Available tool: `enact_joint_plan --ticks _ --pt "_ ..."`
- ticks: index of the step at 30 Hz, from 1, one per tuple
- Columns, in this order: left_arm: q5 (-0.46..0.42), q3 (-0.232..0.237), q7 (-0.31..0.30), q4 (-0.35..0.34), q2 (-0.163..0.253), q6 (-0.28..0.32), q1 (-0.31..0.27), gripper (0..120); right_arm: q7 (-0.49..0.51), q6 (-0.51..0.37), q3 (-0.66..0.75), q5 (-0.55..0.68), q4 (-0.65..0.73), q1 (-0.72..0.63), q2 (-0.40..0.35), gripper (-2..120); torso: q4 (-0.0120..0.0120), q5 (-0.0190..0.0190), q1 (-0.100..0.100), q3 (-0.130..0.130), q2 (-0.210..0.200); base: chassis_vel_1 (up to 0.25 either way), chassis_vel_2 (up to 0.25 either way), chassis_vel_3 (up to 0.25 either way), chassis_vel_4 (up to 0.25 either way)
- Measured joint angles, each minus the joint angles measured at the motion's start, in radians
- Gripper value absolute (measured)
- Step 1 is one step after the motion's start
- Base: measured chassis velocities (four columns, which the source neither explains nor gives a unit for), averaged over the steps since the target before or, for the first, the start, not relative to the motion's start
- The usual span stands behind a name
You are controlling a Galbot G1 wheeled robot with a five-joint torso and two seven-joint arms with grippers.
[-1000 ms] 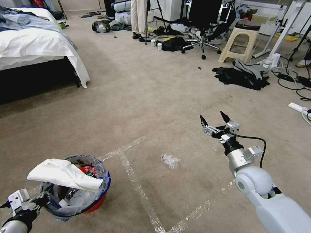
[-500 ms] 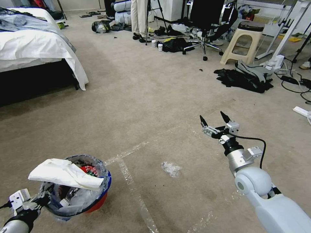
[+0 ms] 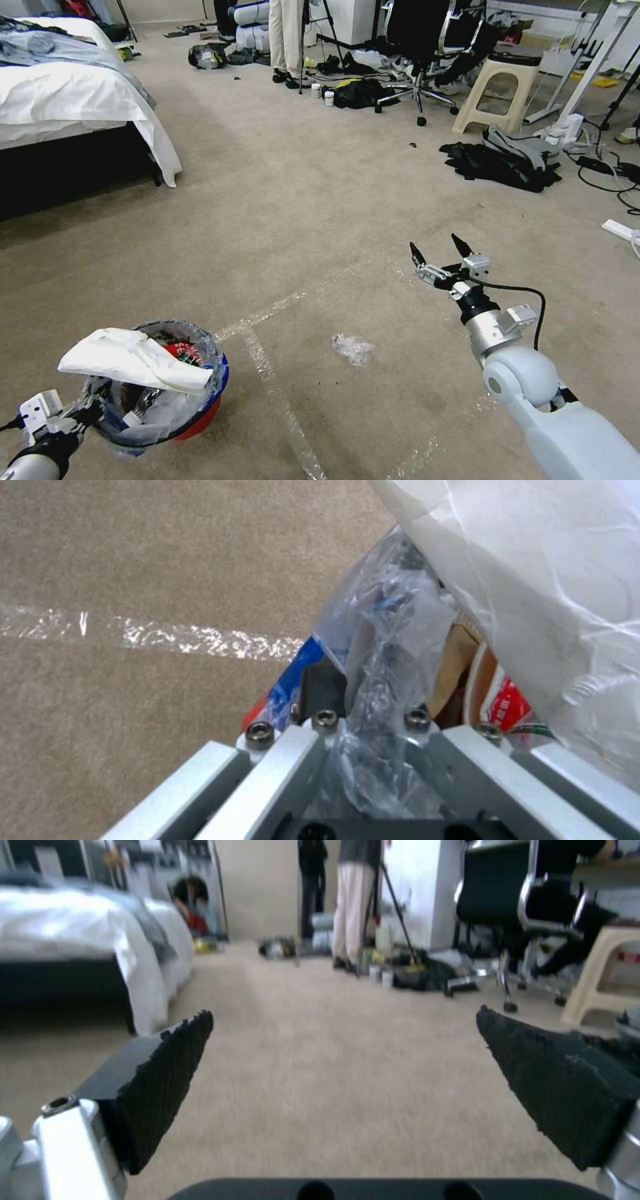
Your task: Pick up the trash bin and place the garbage on the floor into it.
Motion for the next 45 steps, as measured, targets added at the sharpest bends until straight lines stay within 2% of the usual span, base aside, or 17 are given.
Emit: enact_joint_plan --ticks 1,3,4,5,6,7,9,10,12,13,14,15,21,31,37,39,45 --pt "0.0 0.0 0.0 0.0 0.0 0.0 0.0 1 0.0 0.0 0.0 0.0 0.0 0.0 0.0 100 0.0 0.0 0.0 0.0 0.0 -0.058 0.038 0.035 -0.044" --pt "0.0 -0.001 0.0 0.0 0.0 -0.001 0.0 1 0.057 -0.104 -0.048 -0.006 0.001 0.006 -0.012 100 0.0001 0.0002 0.0 0.0 0.0 0.0 0.0 0.0 0.0" --pt "0.0 -0.001 0.0 0.0 0.0 -0.001 0.0 1 0.057 -0.104 -0.048 -0.006 0.001 0.006 -0.012 100 0.0001 0.0002 0.0 0.0 0.0 0.0 0.0 0.0 0.0" --pt "0.0 -0.002 0.0 0.0 0.001 -0.002 0.001 1 0.091 -0.181 -0.075 0.001 0.006 0.009 -0.019 100 0.0001 0.0002 0.0 0.0 0.0 0.0 0.0 0.0 0.0" --pt "0.0 -0.004 0.0 0.0 0.001 -0.003 0.002 1 0.134 -0.322 -0.105 0.033 0.02 0.015 -0.03 100 0.0002 0.0003 0.0 0.0 0.0 0.0 0.0 0.0 0.0" --pt "0.0 -0.004 0.0 0.0 0.001 -0.003 0.002 1 0.134 -0.322 -0.105 0.033 0.02 0.015 -0.03 100 0.0002 0.0003 0.0 0.0 0.0 0.0 0.0 0.0 0.0" --pt "0.0 -0.001 0.0 0.0 0.002 -0.003 0.001 1 0.17 -0.548 -0.15 0.112 0.027 0.031 -0.038 100 -0.0001 0.0001 0.0 0.0 0.0 0.0 0.0 0.0 0.0" --pt "0.0 -0.001 0.0 0.0 0.002 -0.003 0.001 1 0.17 -0.548 -0.15 0.112 0.027 0.031 -0.038 100 -0.0001 0.0001 0.0 0.0 0.0 0.0 0.0 0.0 0.0" --pt "0.0 0.002 0.002 0.0 0.0 -0.005 0.0 1 0.167 -0.666 -0.186 0.147 0.004 0.06 -0.037 96 0.0 0.0 0.0 0.0 0.0 0.0 0.0 0.0 0.0" --pt "0.0 0.002 0.002 0.0 0.0 -0.005 0.0 1 0.167 -0.666 -0.186 0.147 0.004 0.06 -0.037 96 0.0 0.0 0.0 0.0 0.0 0.0 0.0 0.0 0.0" --pt "0.0 0.002 0.002 -0.001 -0.002 -0.006 0.0 1 0.157 -0.721 -0.219 0.154 -0.021 0.085 -0.031 93 0.0 0.0001 0.0 0.0 0.0 0.0 0.0 0.0 0.0" --pt "0.0 0.002 0.002 -0.002 -0.002 -0.006 0.001 1 0.132 -0.748 -0.246 0.148 -0.048 0.108 -0.025 96 0.0001 0.0002 0.0 0.0 0.0 0.0 0.0 0.0 0.0" --pt "-0.003 -0.002 0.003 -0.01 -0.002 -0.009 0.009 1 0.065 -0.783 -0.349 0.127 -0.15 0.192 -0.002 100 0.0001 0.0002 0.0 0.0 0.0 0.0 0.0 0.0 0.0" --pt "-0.005 -0.008 0.003 -0.021 -0.007 -0.014 0.021 1 0.005 -0.751 -0.468 0.035 -0.32 0.282 0.032 100 0.0001 0.0 0.0 0.0 0.0 0.0 0.0 0.0 0.0" --pt "-0.006 -0.01 0.003 -0.023 -0.011 -0.017 0.025 1 -0.031 -0.692 -0.51 -0.011 -0.43 0.326 0.054 100 0.0001 0.0002 0.0 0.0 0.0 0.0 0.0 0.0 0.0" --pt "-0.005 -0.011 0.003 -0.025 -0.012 -0.017 0.029 1 -0.055 -0.642 -0.535 -0.034 -0.488 0.359 0.07 100 0.0001 0.0001 0.0 0.0 0.0 0.0 0.0 0.0 0.0" --pt "-0.005 -0.013 0.003 -0.027 -0.013 -0.019 0.028 1 -0.086 -0.589 -0.562 -0.057 -0.558 0.405 0.102 100 0.0001 0.0001 0.0 0.0 0.0 0.0 0.0 0.0 0.0"
